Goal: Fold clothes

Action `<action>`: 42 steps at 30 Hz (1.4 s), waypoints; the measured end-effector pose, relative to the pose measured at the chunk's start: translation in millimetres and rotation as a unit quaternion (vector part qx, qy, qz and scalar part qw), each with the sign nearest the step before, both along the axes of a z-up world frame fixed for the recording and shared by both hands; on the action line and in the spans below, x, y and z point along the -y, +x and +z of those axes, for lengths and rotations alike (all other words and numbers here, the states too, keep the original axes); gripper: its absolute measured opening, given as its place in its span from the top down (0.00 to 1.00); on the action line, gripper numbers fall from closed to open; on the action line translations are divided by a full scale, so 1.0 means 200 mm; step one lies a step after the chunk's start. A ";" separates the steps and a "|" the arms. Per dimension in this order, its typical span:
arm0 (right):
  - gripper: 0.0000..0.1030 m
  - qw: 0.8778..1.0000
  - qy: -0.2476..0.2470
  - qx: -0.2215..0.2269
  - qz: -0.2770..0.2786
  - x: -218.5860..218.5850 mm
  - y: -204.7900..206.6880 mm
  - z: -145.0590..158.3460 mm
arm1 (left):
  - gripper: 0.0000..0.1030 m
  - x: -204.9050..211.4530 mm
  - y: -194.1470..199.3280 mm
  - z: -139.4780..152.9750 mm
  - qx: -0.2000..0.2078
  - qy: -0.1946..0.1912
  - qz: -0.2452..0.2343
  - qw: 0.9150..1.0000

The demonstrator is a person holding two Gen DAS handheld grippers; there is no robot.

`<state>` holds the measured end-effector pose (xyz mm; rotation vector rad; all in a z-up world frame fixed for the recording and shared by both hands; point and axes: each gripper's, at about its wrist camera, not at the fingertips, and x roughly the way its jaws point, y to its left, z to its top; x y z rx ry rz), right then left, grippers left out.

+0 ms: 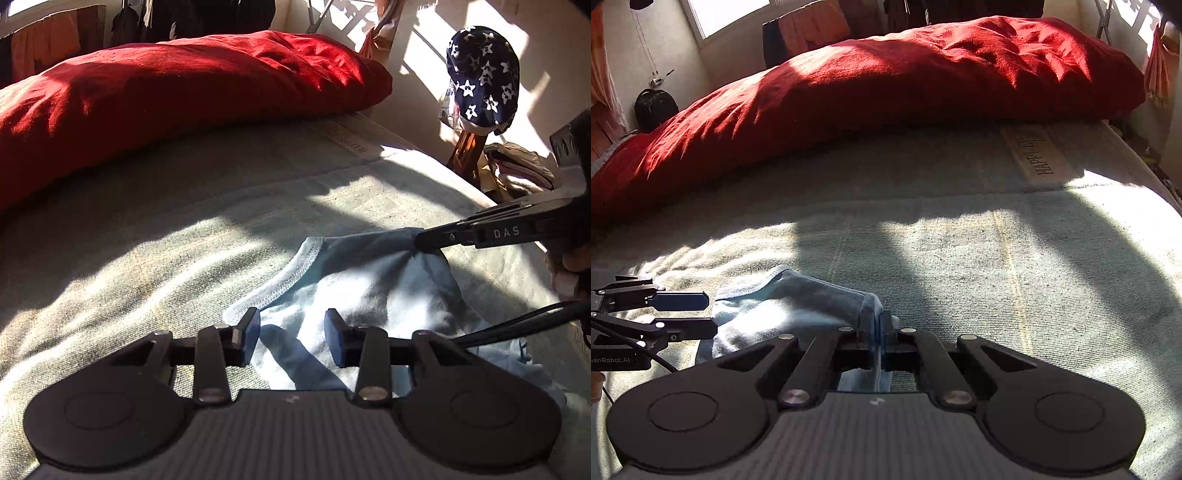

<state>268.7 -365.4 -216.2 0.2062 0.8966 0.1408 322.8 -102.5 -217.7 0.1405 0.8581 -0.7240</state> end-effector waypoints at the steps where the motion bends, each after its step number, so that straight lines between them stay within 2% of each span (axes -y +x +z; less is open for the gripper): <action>1: 0.95 1.000 0.005 -0.008 -0.001 0.01 0.01 -0.01 | 0.63 0.01 0.01 -0.02 -0.006 0.004 -0.002 1.000; 2: 0.86 1.000 0.011 -0.025 -0.004 0.01 0.02 -0.03 | 0.63 0.01 0.01 -0.02 -0.003 0.008 0.000 1.000; 4: 0.80 1.000 0.017 -0.015 -0.011 0.02 0.01 -0.01 | 0.65 0.02 0.01 -0.03 0.004 0.015 0.004 1.000; 6: 0.80 1.000 0.024 0.005 -0.009 0.03 -0.02 0.05 | 0.65 0.00 -0.02 0.02 0.023 -0.003 0.002 1.000; 9: 0.79 0.999 0.050 0.019 0.008 0.01 -0.06 0.10 | 0.65 -0.01 -0.05 0.02 0.014 -0.014 -0.022 1.000; 11: 0.78 0.996 0.079 0.008 0.040 -0.02 -0.08 0.09 | 0.64 0.02 -0.06 -0.02 -0.002 0.001 -0.043 0.999; 12: 0.77 0.995 0.083 -0.002 0.055 -0.05 -0.07 0.07 | 0.62 0.03 -0.06 -0.04 -0.002 0.021 -0.046 0.999; 14: 0.76 0.996 0.062 -0.026 0.065 -0.09 -0.06 -0.01 | 0.61 0.04 -0.05 -0.05 0.011 0.052 -0.030 0.998; 16: 0.78 0.998 0.003 -0.045 0.048 -0.11 -0.05 -0.06 | 0.64 0.03 -0.05 0.00 0.022 0.046 -0.010 0.999; 17: 0.78 0.998 -0.002 -0.041 0.046 -0.10 -0.06 -0.05 | 0.64 0.02 -0.05 0.03 0.026 0.042 -0.003 0.999; 20: 0.73 0.998 0.021 -0.015 0.055 -0.09 -0.14 0.05 | 0.64 0.04 -0.09 0.08 0.026 0.020 -0.023 0.999; 22: 0.68 0.996 0.031 -0.015 0.085 -0.13 -0.18 0.07 | 0.63 0.05 -0.12 0.11 0.025 0.007 -0.038 0.999; 24: 0.67 0.993 0.026 -0.033 0.110 -0.18 -0.20 0.04 | 0.60 0.11 -0.14 0.07 0.013 0.027 -0.060 0.998; 26: 0.67 0.994 0.002 -0.051 0.101 -0.19 -0.21 -0.01 | 0.60 0.14 -0.16 0.01 0.010 0.076 -0.047 0.996; 27: 0.67 0.994 -0.014 -0.058 0.090 -0.19 -0.23 -0.03 | 0.65 0.16 -0.17 -0.01 0.009 0.096 -0.041 0.995; 28: 0.67 0.995 -0.017 -0.052 0.082 -0.17 -0.25 -0.01 | 0.67 0.14 -0.19 0.01 0.011 0.085 -0.037 0.996; 30: 0.67 0.997 -0.006 -0.039 0.070 -0.13 -0.32 0.05 | 0.64 0.12 -0.22 0.06 0.014 0.064 -0.031 0.997; 32: 0.67 0.995 -0.003 -0.042 0.088 -0.15 -0.40 0.08 | 0.64 0.11 -0.28 0.11 0.015 0.055 -0.031 0.998; 36: 0.66 0.991 -0.003 -0.053 0.126 -0.20 -0.56 0.12 | 0.64 0.13 -0.49 0.19 0.022 0.055 -0.061 0.996; 39: 0.62 0.987 -0.013 -0.076 0.141 -0.26 -0.68 0.05 | 0.61 0.13 -0.64 0.16 0.002 0.055 -0.064 0.996; 41: 0.61 0.987 -0.020 -0.081 0.135 -0.26 -0.73 0.01 | 0.61 0.13 -0.70 0.07 -0.033 0.077 -0.057 0.995; 42: 0.62 0.988 -0.018 -0.081 0.130 -0.26 -0.75 0.01 | 0.62 0.13 -0.73 0.07 -0.028 0.079 -0.052 0.995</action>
